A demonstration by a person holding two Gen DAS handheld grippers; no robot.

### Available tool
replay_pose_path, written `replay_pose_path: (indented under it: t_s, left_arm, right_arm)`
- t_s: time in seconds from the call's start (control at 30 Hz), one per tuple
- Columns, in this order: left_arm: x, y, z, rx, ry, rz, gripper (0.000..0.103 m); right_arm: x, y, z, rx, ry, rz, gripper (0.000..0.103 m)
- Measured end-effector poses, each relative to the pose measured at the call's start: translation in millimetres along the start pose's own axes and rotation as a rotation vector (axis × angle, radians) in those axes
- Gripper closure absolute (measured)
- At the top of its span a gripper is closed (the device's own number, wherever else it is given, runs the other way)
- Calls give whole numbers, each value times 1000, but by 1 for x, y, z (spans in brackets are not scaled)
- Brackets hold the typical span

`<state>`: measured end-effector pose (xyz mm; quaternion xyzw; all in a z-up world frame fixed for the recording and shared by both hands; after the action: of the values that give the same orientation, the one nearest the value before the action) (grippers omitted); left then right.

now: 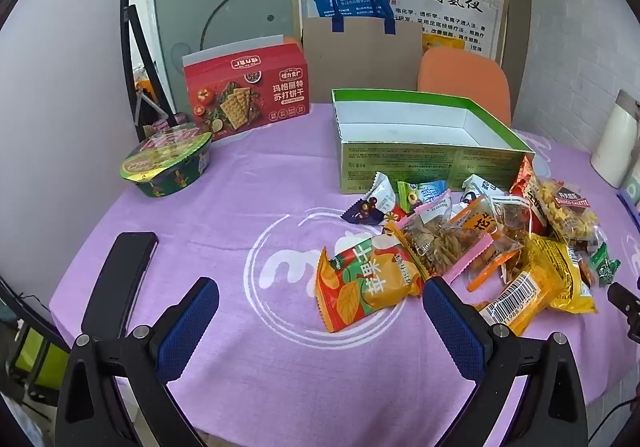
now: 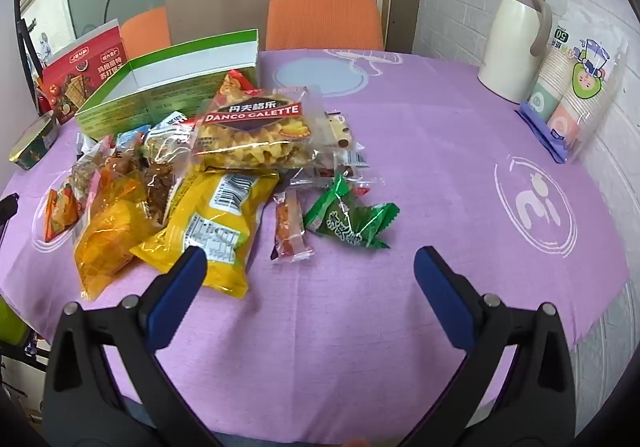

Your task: Organize snacks

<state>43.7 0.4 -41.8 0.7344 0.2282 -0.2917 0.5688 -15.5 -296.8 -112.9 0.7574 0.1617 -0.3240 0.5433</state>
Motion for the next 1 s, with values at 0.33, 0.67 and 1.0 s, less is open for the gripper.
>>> replay_pose_path:
  t_s: [0.33,0.67,1.0]
  left_arm:
    - [-2,-3,3,-2,-1,0,0]
    - [3,-3,1,6,-7,-16,0]
    - [6,-4,6,12,-14,-19,0]
  right_arm:
    - [-2,2,-2,-6,-7,5,0]
    - [0,0,-1,-7,-13,5,0]
    - [3,-2,0,-3,-18,6,0]
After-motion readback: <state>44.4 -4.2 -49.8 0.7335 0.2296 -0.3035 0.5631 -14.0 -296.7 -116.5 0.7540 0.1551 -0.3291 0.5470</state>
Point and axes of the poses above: each gripper's, at about its wrist camera, not at the fingertips, and x roughly the way its jaws point, z to its right, y to its top, the point moved 6 cm from there along x, roughly the way its jaws point, and after that the axes turned 13 degrees about x, right-handed, at the moved point
